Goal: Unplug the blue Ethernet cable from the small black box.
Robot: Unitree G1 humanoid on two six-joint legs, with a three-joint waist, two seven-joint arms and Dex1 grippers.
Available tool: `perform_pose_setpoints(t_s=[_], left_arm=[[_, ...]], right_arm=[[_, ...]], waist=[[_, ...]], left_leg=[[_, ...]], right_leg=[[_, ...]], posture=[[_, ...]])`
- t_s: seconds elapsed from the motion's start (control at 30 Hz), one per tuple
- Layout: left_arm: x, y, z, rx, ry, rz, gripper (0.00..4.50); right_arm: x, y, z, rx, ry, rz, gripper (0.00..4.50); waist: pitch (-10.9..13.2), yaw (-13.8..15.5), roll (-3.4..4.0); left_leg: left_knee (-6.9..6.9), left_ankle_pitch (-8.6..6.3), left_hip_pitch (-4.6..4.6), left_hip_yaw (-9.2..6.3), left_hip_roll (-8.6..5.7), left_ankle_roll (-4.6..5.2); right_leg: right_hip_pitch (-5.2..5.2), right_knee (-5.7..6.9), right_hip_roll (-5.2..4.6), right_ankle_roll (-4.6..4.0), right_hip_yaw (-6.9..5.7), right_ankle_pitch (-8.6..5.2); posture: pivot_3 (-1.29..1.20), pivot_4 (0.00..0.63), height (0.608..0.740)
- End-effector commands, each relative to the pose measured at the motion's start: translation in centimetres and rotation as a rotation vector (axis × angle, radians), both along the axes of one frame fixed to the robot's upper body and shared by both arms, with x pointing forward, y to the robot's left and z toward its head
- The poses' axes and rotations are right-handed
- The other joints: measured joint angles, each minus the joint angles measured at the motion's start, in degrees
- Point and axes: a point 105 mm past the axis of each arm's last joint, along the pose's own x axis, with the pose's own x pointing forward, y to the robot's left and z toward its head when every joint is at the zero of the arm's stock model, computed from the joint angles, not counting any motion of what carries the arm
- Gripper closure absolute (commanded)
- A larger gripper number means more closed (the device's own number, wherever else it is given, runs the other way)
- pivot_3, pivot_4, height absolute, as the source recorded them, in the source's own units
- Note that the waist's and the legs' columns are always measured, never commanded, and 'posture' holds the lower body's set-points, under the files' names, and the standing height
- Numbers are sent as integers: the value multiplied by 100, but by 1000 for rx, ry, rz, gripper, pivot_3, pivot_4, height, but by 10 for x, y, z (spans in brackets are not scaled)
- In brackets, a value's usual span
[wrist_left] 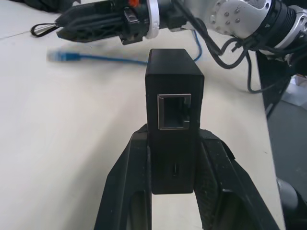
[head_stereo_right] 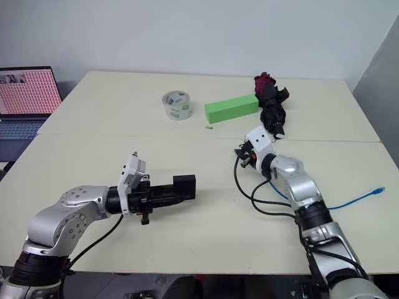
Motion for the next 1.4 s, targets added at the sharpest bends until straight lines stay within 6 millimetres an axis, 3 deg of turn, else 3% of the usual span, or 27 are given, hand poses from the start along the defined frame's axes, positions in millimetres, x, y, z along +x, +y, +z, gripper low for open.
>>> perform_pose_setpoints(t_s=[0.03,0.17,0.27,0.33,0.43,0.63,0.73,0.8,0.93,1.17,1.3,1.4], left_arm=[[4,-3,5,-7,-76,50,3725],[29,8,4,0,-184,250,3725],[56,27,0,33,-300,460,3725],[69,39,-3,59,-374,574,3725],[82,49,-7,48,-439,692,3725],[95,58,-20,18,-494,825,3725],[101,65,-37,16,-454,902,3725],[103,65,-46,13,-415,916,3023],[101,65,-56,2,-365,910,2256],[77,74,-65,93,-322,862,868],[58,84,-62,186,-316,854,868],[40,95,-44,263,-336,845,868]], right_arm=[[3,-2,21,26,-81,13,2091],[-23,-3,51,60,-139,151,1098],[-71,9,67,104,-94,396,521],[-102,16,70,102,-34,539,152],[-134,22,63,46,38,654,139],[-136,24,57,17,53,635,139],[-132,24,56,17,48,601,139],[-129,24,56,16,42,585,139],[-127,24,57,16,35,568,139],[-128,21,56,22,33,536,139],[-127,14,54,34,26,490,139],[-123,-4,51,44,16,403,139]], waist=[[1,1,1],[0,17,0],[0,50,6],[0,48,5],[-1,36,1],[-3,39,-4],[-3,38,-4],[-3,38,-5],[-5,37,-6],[-6,7,-5],[-6,2,-4],[-6,13,-6]], left_leg=[[1,0,1,-1,1,0],[1,0,-1,-1,2,0],[2,-1,-1,-1,1,1],[1,-1,-1,-6,3,2],[1,-2,-1,-6,1,3],[6,-2,2,-7,-1,4],[6,-2,1,-6,-2,3],[6,-1,1,-6,-2,3],[6,-1,2,-6,-2,2],[3,-1,8,-6,1,2],[-2,-1,10,-6,3,2],[-1,-2,9,-10,4,3]], right_leg=[[0,2,0,0,-1,0],[-2,4,0,0,0,0],[-1,6,-1,0,0,0],[2,4,-2,0,-8,0],[2,5,-2,0,-6,0],[5,7,-2,0,-7,0],[5,6,-3,0,-6,0],[5,6,-3,0,-8,0],[6,8,-3,0,-8,0],[9,7,-3,0,-7,0],[9,7,-2,0,-8,0],[10,7,-2,0,-9,0]], posture=[[0,150,740],[0,150,740],[0,150,740],[0,150,740],[0,150,740],[0,150,740],[0,150,740],[0,150,740],[0,150,740],[0,150,740],[0,150,740],[0,150,740]])
